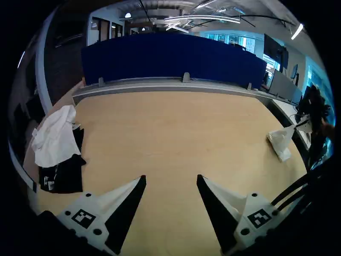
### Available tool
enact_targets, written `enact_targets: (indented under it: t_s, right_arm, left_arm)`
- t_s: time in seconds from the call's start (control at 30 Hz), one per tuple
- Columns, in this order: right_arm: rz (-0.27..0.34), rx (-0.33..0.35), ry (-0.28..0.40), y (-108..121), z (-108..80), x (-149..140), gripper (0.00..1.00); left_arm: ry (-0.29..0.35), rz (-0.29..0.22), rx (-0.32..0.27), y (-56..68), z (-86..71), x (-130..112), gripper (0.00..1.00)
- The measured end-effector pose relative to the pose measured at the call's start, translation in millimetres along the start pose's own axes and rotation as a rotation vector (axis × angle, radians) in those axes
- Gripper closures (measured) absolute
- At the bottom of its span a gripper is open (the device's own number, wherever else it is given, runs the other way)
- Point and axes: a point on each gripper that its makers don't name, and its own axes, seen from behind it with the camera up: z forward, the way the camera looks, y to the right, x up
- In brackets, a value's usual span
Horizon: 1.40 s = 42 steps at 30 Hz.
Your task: Fold towel
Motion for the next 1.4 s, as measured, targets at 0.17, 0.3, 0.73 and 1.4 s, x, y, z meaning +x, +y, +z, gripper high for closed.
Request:
enact_targets:
  t_s: [0.17, 0.3, 0.73, 1.4]
  right_arm:
    - [0.018, -0.017, -0.025, 0, 1.5, -20, 0.97]
    - [0.044, -0.026, -0.046, -1, 4.8, -36, 0.97]
    - [0.181, -0.058, -0.124, -16, 27.5, -98, 0.97]
    - [0.317, -0.102, -0.179, -31, 54.4, -136, 0.93]
  left_arm:
    - [0.000, 0.005, 0.000, -0.4, -1.2, 0, 0.12]
    - [0.000, 0.010, 0.001, -1.1, -2.9, 0, 0.12]
    - [-0.009, 0.029, 0.008, -0.2, -5.5, -5, 0.12]
    - [-0.013, 0.049, 0.010, 3.1, -1.9, -1, 0.12]
